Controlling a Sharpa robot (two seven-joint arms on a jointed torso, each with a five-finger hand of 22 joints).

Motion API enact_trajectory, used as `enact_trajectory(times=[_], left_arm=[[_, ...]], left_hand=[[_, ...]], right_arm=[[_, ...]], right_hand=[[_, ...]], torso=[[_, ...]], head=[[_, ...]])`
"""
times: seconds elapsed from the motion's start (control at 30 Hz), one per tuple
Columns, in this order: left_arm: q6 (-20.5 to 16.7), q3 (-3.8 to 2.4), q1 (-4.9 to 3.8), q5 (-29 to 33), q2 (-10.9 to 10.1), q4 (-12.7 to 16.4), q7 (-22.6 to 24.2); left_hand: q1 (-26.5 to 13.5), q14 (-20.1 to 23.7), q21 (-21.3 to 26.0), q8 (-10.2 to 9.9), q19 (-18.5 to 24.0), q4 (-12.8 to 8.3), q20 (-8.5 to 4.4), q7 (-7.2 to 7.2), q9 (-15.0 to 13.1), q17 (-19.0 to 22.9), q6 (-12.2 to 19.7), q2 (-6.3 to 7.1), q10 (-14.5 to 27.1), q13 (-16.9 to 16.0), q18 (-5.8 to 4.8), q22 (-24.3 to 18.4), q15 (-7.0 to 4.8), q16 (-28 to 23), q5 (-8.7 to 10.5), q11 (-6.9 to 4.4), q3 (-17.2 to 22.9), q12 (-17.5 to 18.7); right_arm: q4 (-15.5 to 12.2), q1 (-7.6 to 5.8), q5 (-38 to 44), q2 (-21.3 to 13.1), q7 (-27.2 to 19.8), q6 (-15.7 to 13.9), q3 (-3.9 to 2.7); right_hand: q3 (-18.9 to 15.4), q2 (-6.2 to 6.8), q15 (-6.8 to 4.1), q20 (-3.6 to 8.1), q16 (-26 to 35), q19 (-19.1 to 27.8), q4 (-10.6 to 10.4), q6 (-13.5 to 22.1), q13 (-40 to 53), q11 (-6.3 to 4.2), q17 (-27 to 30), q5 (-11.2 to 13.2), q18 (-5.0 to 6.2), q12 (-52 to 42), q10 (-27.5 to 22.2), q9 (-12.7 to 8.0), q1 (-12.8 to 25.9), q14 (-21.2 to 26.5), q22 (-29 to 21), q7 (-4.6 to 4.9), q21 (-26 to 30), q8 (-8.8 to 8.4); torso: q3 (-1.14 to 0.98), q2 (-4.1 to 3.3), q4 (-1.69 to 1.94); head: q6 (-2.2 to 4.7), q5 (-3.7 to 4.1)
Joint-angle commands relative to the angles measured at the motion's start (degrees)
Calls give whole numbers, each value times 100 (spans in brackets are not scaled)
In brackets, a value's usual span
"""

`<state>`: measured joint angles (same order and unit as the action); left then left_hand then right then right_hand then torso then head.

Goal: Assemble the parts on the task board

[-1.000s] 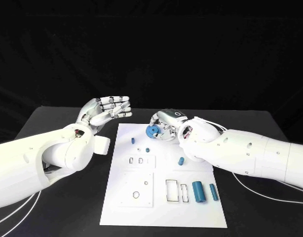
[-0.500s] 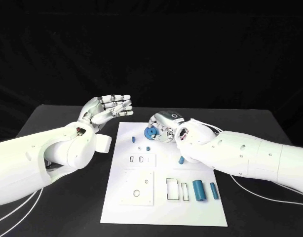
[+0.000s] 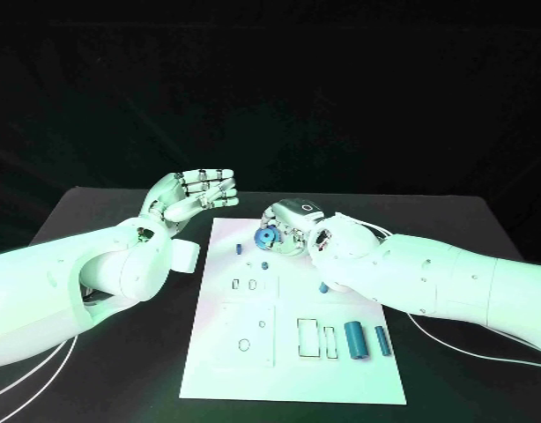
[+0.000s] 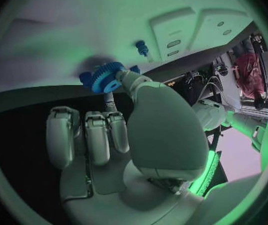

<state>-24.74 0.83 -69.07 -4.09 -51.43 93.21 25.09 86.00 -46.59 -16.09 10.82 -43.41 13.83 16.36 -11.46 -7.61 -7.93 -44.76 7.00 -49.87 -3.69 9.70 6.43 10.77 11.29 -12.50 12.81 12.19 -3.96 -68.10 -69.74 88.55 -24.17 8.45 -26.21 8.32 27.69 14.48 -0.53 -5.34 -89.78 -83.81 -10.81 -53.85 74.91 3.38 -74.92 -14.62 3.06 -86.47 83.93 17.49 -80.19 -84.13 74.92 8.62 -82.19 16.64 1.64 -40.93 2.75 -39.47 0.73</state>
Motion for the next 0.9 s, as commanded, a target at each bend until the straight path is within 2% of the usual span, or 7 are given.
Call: enact_trajectory(times=[0.03,0.33,0.67,0.73,0.77,0.8,0.9], left_arm=[[96,-5,-8,-24,13,7,29],[97,-5,-8,-24,7,1,18],[100,-5,-8,-27,4,-5,8],[100,-5,-8,-28,4,-6,6],[100,-5,-8,-28,4,-6,6],[99,-5,-8,-28,4,-7,5],[99,-5,-8,-28,5,-8,3]], left_hand=[[32,10,-2,-18,-9,12,9,-359,1,-9,6,23,12,5,32,-6,22,-40,26,2,17,29],[32,10,-2,-18,-9,12,9,-359,1,-9,6,23,12,5,32,-6,22,-40,26,2,17,29],[45,7,0,-22,-7,5,9,-352,2,-12,10,23,11,4,31,-13,22,-48,31,0,21,28],[45,7,0,-22,-7,5,9,-352,2,-12,10,23,11,4,31,-13,22,-48,31,0,21,28],[45,7,0,-22,-7,5,9,-352,2,-12,10,23,11,4,31,-13,22,-48,31,0,21,28],[45,7,0,-22,-7,5,9,-352,2,-12,10,23,11,4,31,-13,22,-48,31,0,21,28],[45,8,1,-27,-7,5,10,-352,4,-12,22,24,13,5,31,-15,22,-50,32,0,21,29]], right_arm=[[64,52,83,8,18,187,31],[55,72,82,-26,28,268,39],[53,79,71,-56,19,166,41],[60,80,52,-51,1,149,41],[65,80,33,-48,-11,143,41],[69,80,17,-45,-20,145,41],[80,80,-46,-39,-43,192,41]], right_hand=[[21,5,-10,-5,-13,-29,27,-120,1055,-2,-1470,69,-58,39,221,-6,67,-579,680,-54,39,-22],[6,33,2,-16,-13,-29,42,-94,1051,12,-1470,130,-58,45,215,-11,137,-579,681,-40,43,-42],[-16,54,10,-25,-10,-17,45,-67,1020,21,-1460,153,-53,75,187,-17,204,-577,665,-30,63,-61],[-40,73,38,-45,-9,-9,58,86,967,57,-1457,211,-50,126,136,-55,265,-576,655,15,79,-159],[-103,100,84,-73,-14,-2,52,379,901,119,-1475,301,-50,189,72,-127,335,-580,648,87,92,-340],[-236,81,136,-126,-15,5,58,499,863,173,-1478,318,-47,227,29,-165,369,-581,640,137,108,-448],[-992,-96,197,-196,-16,9,-116,693,810,231,-1483,297,-41,280,-32,-243,449,-582,637,196,129,-682]], torso=[[3,-2,1],[0,-3,-7],[-7,-3,-5],[-7,-2,-4],[-6,-2,-3],[-6,-3,-3],[-6,-4,-5]], head=[[-4,0],[-27,-10],[-14,1],[-11,0],[-9,2],[-6,4],[0,6]])
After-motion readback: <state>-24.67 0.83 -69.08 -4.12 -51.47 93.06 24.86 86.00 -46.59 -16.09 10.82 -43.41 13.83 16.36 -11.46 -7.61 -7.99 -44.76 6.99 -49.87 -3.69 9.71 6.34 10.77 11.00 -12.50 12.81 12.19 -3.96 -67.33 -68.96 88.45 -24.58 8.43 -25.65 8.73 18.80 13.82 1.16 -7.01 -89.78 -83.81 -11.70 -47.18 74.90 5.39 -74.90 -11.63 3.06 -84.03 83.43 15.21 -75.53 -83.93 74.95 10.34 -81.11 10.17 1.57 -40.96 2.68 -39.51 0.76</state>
